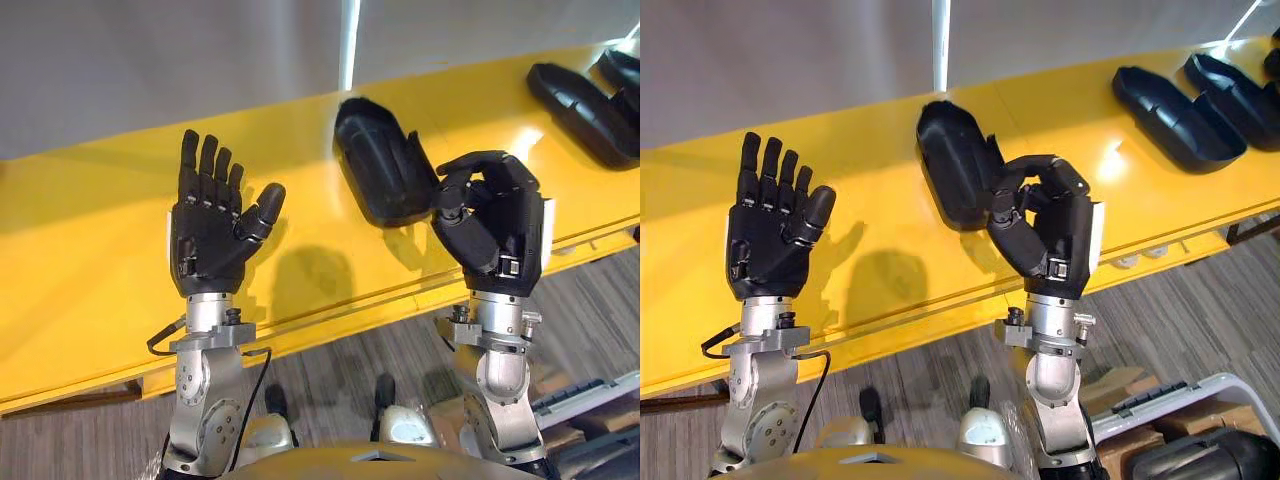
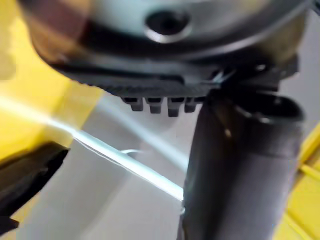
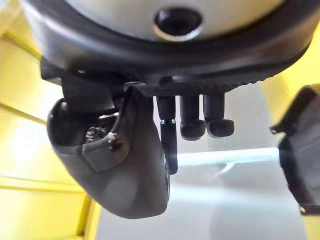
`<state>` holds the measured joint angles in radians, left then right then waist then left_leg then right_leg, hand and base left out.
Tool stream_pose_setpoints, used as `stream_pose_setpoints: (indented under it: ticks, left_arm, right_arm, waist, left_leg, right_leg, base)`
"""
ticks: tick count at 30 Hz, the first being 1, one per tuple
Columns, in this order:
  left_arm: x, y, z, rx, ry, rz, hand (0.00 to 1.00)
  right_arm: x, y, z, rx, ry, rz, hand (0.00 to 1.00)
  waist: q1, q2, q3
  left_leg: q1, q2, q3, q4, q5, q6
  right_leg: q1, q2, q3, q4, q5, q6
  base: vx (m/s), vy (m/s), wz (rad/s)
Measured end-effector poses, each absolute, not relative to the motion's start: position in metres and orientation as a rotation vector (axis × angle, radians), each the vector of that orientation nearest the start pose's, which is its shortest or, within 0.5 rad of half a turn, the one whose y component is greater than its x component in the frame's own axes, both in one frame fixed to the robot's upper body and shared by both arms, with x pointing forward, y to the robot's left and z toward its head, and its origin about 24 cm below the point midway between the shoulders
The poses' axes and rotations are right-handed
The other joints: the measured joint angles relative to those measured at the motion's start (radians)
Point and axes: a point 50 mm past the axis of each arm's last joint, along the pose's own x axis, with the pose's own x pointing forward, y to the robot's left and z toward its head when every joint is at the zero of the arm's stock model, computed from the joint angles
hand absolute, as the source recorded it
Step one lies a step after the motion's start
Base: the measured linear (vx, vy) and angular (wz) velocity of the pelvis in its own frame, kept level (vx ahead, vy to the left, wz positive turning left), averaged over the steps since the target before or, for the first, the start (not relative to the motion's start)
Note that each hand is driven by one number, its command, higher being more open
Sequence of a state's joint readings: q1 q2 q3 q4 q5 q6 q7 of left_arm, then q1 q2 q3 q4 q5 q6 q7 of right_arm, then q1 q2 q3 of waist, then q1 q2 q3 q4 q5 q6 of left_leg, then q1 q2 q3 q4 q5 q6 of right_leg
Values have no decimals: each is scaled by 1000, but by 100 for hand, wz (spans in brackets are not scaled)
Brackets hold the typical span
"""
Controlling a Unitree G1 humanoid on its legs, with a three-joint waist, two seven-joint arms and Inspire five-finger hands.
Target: Walk over and take three plastic housings, then place them on the shelf
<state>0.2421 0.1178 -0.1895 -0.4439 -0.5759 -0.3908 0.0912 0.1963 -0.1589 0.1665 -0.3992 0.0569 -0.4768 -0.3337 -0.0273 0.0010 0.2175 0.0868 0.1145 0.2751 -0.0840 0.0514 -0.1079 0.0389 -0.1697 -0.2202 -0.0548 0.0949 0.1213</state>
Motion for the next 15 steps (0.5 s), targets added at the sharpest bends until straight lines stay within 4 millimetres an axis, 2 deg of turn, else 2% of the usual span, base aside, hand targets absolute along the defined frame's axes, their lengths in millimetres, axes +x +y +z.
stream_pose_setpoints:
  ticks: [5,10,12,15]
  left_arm:
    - [191,149,118,-565,-506,-62,100]
    - [185,134,126,-590,-536,-183,100]
    - [183,128,127,-598,-533,-226,100]
    - [183,125,124,-591,-506,-241,100]
  right_arm:
    - [190,-158,115,50,-553,-250,100]
    - [172,-179,80,-18,-306,-380,100]
    - [160,-190,64,-45,-205,-434,100]
    - [149,-198,52,-59,-118,-456,100]
  waist:
    - [-1,3,-43]
    - [-16,13,-79]
    - [-42,15,-88]
    - [-76,5,-114]
  left_leg:
    - [28,1,34,-1,-7,-3]
    - [34,4,107,-3,-16,-10]
    - [46,10,159,0,-28,-20]
    - [50,33,256,28,-52,-33]
  right_leg:
    - [6,1,26,2,-3,0]
    - [-40,12,104,9,-3,2]
    - [-70,26,161,19,1,4]
    - [-120,64,258,16,22,-5]
  base:
    - [-54,3,-20]
    - [-35,5,-43]
    - [3,4,-67]
    - [53,-26,-96]
